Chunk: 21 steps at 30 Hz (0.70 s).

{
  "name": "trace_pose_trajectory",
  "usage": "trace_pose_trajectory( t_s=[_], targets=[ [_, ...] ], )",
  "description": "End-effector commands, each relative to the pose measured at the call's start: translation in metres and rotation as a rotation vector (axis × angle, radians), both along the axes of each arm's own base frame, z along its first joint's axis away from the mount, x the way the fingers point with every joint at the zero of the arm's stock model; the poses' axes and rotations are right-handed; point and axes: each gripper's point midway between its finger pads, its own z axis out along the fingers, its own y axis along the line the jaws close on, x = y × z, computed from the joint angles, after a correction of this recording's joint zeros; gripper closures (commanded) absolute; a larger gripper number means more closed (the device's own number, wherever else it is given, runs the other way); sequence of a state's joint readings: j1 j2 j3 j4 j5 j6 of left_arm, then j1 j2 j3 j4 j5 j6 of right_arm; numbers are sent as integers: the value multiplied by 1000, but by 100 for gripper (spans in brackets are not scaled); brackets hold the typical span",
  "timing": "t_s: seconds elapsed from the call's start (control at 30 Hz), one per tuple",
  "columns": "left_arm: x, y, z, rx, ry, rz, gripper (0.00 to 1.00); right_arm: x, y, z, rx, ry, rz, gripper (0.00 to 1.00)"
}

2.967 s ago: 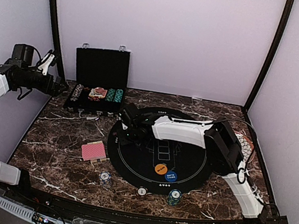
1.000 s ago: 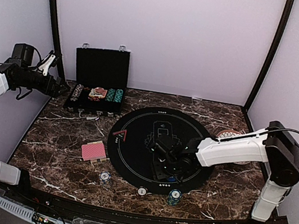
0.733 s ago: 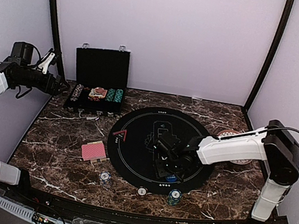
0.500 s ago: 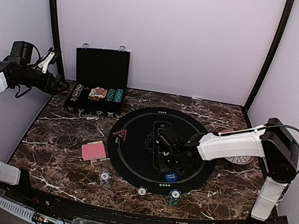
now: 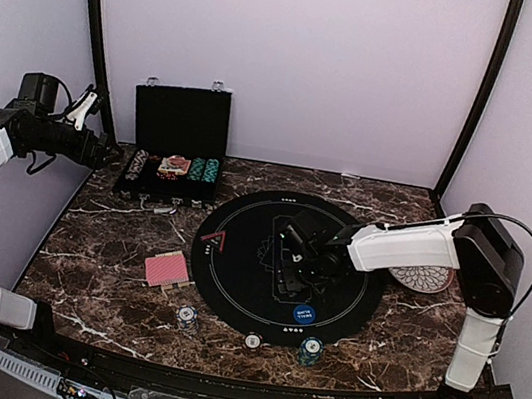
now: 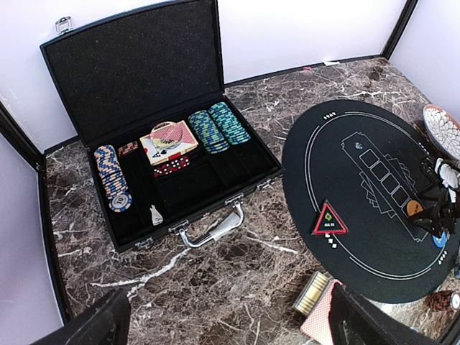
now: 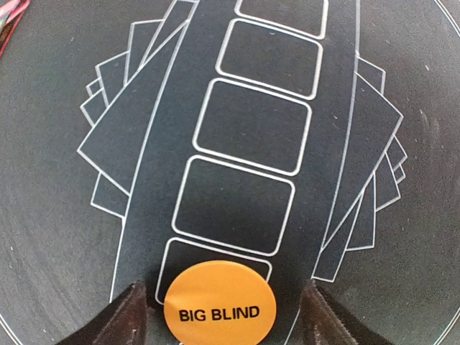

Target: Distribute texas hold em gaming equipment

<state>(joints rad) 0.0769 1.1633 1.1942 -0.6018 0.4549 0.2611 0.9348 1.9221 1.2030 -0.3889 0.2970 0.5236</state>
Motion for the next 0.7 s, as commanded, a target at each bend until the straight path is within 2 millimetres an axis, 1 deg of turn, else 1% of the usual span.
trace_pose_trajectory(
  t_s=[0.0,0.07,0.17,0.23,0.33,0.47,0.53,0.57,0.67],
  targets=[
    [-7,1,15,1,-32,1,1,-4,-8,12,17,-21,-29,22],
    [-7,0,15,-1,-32,-1,1,-11,-15,10,16,-13,-42,22],
    [-8,-1,12,-2,-29,-5,1,-22,-22,4,35,12,-60,28],
    [-9,0,11,0,-30,-4,1,-26,-22,1,56,24,-65,32],
    [-8,0,9,-1,-25,-3,1,-27,-21,-7,62,35,-71,39],
    [-7,0,11,0,-27,-2,1,-18,-12,-9,55,20,-69,48],
    [-7,0,12,1,-30,-2,1,-8,-9,-7,47,-2,-73,54],
    [-8,0,13,1,-31,-2,1,-3,-9,-7,45,-8,-81,56],
    [-8,1,13,2,-30,0,1,17,-9,-7,39,-24,-111,57]
  ],
)
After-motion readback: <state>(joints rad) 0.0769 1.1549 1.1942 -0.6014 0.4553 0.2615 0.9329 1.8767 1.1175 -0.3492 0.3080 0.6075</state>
